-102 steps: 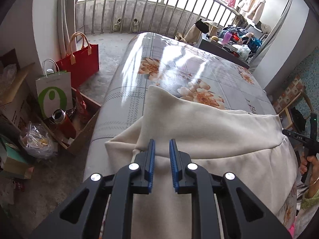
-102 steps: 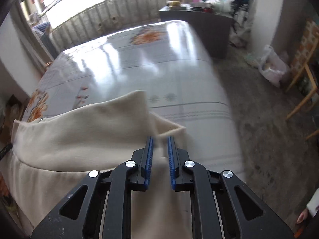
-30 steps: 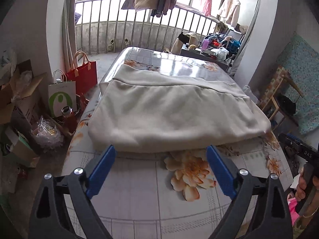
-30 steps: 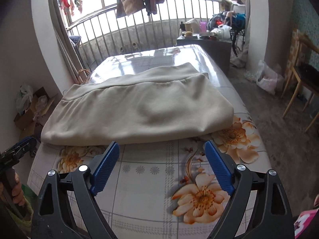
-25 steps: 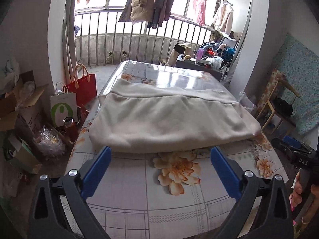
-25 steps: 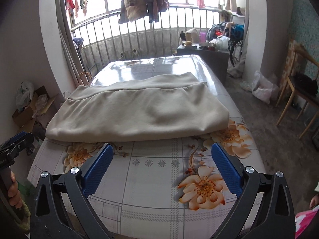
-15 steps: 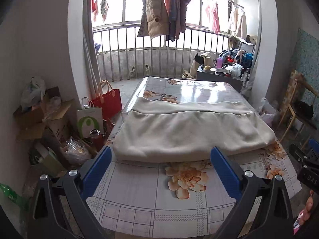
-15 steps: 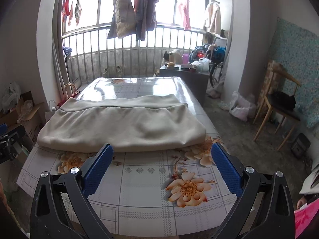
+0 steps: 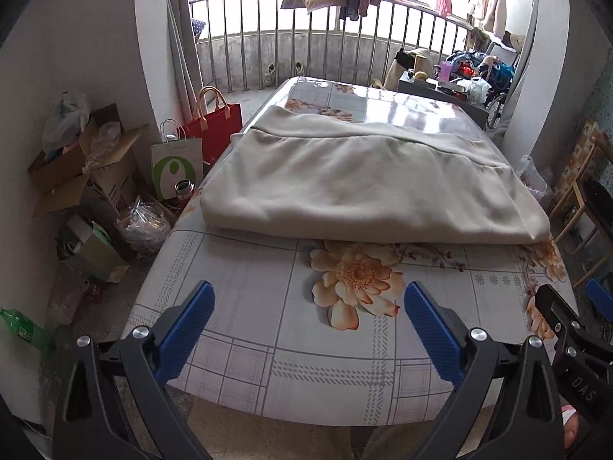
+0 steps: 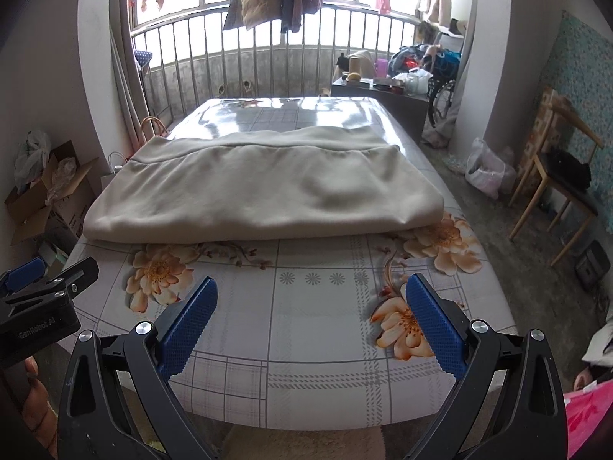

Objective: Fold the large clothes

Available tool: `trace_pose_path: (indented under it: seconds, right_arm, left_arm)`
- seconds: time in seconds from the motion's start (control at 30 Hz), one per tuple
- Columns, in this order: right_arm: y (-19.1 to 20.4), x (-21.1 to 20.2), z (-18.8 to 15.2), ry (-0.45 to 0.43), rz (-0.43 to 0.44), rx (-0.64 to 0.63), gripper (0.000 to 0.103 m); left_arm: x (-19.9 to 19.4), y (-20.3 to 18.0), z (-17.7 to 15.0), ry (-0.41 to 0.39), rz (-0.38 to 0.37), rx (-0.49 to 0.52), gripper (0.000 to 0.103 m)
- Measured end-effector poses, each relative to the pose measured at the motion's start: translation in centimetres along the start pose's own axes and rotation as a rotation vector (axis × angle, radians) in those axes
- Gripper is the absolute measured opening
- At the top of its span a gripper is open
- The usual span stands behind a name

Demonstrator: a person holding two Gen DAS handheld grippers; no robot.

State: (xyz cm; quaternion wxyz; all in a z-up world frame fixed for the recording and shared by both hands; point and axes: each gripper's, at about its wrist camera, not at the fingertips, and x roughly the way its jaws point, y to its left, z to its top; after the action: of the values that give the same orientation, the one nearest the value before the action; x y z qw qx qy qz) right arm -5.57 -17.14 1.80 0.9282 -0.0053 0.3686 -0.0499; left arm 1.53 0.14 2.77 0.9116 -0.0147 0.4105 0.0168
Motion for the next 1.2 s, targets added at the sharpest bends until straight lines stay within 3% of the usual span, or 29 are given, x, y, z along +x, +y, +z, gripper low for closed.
trace_pose_path:
  seconds: [0.37, 1.2]
  right_arm:
    - [0.3, 1.2, 0.0, 0.049, 0.008, 0.006, 0.095]
    - [0.5, 0.7, 0.2, 0.05, 0.014, 0.001, 0.095]
  left_arm:
    - [0.9, 0.1, 0.0, 0.026, 0.039, 0.025, 0.097]
    - [0.7, -0.5, -0.1, 0.036, 0.013, 0.046, 0.097]
